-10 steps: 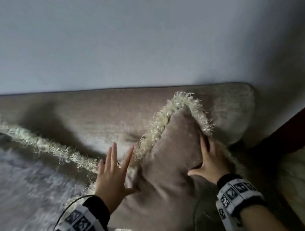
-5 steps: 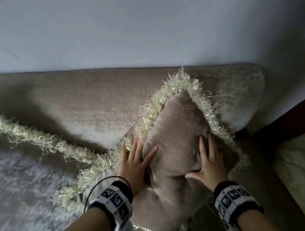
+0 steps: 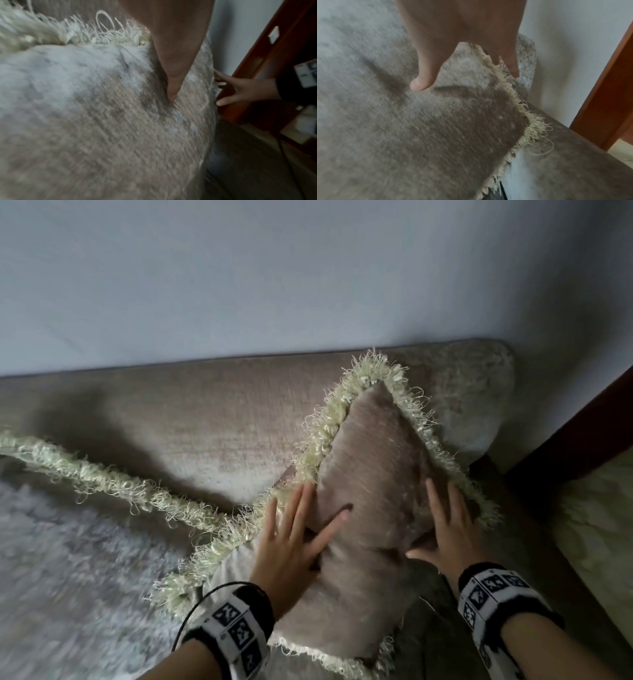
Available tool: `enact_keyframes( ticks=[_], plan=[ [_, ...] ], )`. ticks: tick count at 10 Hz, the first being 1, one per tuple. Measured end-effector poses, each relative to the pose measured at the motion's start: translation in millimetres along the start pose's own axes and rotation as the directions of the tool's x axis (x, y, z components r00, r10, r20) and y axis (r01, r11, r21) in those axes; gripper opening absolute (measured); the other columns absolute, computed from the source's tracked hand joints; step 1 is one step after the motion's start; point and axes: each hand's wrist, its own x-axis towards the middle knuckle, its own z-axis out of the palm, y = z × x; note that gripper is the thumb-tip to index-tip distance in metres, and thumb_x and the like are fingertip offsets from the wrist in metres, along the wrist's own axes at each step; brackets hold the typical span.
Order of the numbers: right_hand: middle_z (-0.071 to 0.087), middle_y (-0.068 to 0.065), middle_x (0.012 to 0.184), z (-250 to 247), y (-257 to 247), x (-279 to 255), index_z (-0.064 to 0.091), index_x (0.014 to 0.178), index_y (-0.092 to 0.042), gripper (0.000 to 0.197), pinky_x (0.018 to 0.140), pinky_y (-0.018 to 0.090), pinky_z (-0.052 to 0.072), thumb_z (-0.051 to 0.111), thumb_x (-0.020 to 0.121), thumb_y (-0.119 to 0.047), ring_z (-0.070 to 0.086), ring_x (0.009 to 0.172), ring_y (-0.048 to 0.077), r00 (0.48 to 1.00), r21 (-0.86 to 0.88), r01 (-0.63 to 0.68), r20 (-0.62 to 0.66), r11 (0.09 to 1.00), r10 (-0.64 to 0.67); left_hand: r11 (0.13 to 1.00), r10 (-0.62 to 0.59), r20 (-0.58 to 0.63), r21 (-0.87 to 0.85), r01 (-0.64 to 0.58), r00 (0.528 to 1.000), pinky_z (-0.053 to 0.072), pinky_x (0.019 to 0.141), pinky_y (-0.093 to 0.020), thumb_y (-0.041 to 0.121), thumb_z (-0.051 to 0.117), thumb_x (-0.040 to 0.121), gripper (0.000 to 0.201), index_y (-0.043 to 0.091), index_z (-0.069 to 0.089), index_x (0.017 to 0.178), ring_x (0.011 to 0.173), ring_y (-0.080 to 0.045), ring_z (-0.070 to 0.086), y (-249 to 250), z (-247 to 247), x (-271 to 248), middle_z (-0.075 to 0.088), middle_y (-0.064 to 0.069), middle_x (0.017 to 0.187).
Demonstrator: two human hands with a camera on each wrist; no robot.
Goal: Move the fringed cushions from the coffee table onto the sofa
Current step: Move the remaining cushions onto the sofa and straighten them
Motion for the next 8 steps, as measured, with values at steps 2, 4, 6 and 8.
enact_keyframes(
  ticks=[2, 4, 6, 8],
  plan=[
    [-0.019, 0.014, 0.154, -1, -9, 8, -0.042, 0.128, -0.037, 0.132, 0.109, 0.064, 0.018, 0.068, 0.061, -0.065, -0.005, 0.144, 0.032, 1.000, -0.113, 0.011, 0.023, 0.994, -0.009, 0.999, 0.020, 0.084, 0.047, -0.024, 0.996, 0.035, 0.100, -0.060, 0.049, 0.083, 0.037, 0.122, 0.039, 0.022, 0.142, 0.139, -0.030, 0.021, 15, 9, -12, 0.024, -0.016, 0.151],
    [-0.008, 0.021, 0.155, 7, -6, 25, -0.037, 0.131, -0.030, 0.128, 0.110, 0.061, 0.020, 0.062, 0.060, -0.071, 0.003, 0.143, 0.036, 0.997, -0.184, 0.081, 0.015, 0.980, -0.080, 0.981, -0.120, 0.149, 0.169, 0.094, 0.982, 0.040, 0.096, -0.058, 0.046, 0.088, 0.032, 0.132, 0.039, 0.017, 0.143, 0.140, -0.032, 0.013, 26, 22, 4, 0.010, -0.016, 0.154],
    [0.007, 0.023, 0.154, 0, -4, 26, -0.029, 0.139, -0.032, 0.125, 0.108, 0.061, 0.018, 0.062, 0.063, -0.071, 0.017, 0.141, 0.037, 0.990, -0.259, 0.131, 0.081, 0.957, -0.114, 0.933, -0.266, 0.118, 0.280, 0.225, 0.957, 0.041, 0.097, -0.057, 0.028, 0.085, 0.054, 0.105, 0.038, 0.027, 0.141, 0.137, -0.034, 0.030, 48, 0, -12, 0.020, -0.018, 0.152],
    [0.071, 0.007, 0.076, -61, -12, -6, 0.058, 0.114, -0.018, 0.053, 0.067, 0.033, 0.049, 0.077, 0.067, -0.035, 0.069, 0.070, 0.024, 0.857, -0.322, 0.354, -0.264, 0.878, -0.442, 0.882, -0.437, -0.120, 0.135, 0.451, 0.891, 0.052, 0.085, -0.044, 0.024, 0.085, 0.048, 0.088, 0.028, 0.047, 0.128, 0.097, -0.024, 0.065, 62, -60, -48, 0.066, -0.006, 0.113]
  ],
)
